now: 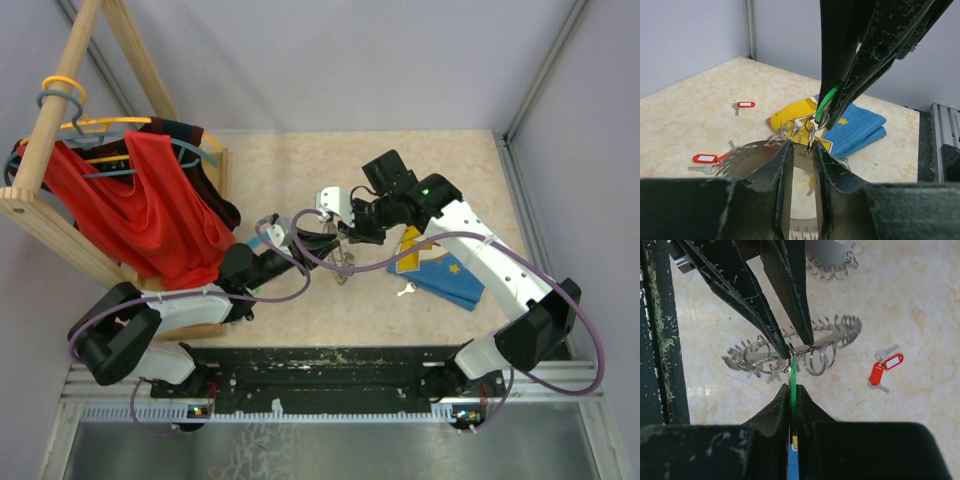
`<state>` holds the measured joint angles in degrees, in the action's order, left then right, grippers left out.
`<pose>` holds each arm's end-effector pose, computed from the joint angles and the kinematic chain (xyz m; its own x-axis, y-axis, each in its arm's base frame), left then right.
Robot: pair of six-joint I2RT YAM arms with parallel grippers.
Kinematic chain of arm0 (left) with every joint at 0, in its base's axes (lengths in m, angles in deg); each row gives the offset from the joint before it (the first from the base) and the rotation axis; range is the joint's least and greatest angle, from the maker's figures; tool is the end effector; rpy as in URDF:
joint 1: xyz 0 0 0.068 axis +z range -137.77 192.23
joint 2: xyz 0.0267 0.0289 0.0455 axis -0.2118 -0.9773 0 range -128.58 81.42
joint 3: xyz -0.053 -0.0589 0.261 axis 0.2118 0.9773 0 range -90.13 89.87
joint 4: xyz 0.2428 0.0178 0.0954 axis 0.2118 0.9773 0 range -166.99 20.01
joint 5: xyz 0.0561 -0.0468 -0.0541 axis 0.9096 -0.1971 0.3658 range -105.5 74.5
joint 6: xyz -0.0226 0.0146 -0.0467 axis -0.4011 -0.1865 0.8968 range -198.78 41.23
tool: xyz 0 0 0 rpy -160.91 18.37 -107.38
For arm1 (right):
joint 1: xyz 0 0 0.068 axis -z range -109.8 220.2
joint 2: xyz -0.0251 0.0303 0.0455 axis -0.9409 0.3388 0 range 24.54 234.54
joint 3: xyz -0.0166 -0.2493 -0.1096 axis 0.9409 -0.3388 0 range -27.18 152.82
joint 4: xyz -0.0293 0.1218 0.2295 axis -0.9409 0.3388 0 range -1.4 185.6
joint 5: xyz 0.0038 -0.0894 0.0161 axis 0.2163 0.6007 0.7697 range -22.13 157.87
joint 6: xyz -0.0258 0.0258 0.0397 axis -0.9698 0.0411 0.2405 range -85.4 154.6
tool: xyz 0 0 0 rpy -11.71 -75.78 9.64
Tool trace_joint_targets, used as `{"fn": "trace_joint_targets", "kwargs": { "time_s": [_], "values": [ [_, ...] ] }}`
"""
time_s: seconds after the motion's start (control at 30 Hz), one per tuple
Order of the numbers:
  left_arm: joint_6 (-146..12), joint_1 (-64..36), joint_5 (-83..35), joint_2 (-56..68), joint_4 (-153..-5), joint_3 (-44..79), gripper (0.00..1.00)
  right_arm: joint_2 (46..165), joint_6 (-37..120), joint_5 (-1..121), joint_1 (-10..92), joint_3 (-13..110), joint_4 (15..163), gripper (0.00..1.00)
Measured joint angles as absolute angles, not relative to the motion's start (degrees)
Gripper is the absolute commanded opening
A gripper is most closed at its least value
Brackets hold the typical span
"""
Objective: Remove the keys from the keyring
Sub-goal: Remove the key from the keyring.
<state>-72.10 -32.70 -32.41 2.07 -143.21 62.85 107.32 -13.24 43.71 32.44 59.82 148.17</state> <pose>0.1863 -0.2004 0.2416 0.0670 -0.2240 -0.9723 0.8894 0.4550 -0.0436 0.2183 0.1875 0.3657 0.1139 -0.7672 -0.6312 -0.9806 0.0152 -0.1954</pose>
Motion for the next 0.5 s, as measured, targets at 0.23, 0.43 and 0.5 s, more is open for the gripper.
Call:
{"fn": "trace_joint_targets", "kwargs": {
  "time_s": [0.23,0.43,0.5],
  "values": [
    [-72.1,-32.6,-31.5,2.1,-144.1,62.9,0.2,107.7,-13.2,43.1,32.4,59.8,148.1,0.0],
    [-72.2,-32.6,-31.5,2.1,-145.0,63.5,0.22,107.7,-13.2,42.9,32.5,59.8,148.2,0.0],
    [-72.4,-32.6,-31.7,2.1,-145.2,63.7,0.24,107.7,-13.2,42.7,32.5,59.8,148.2,0.0]
  ]
}}
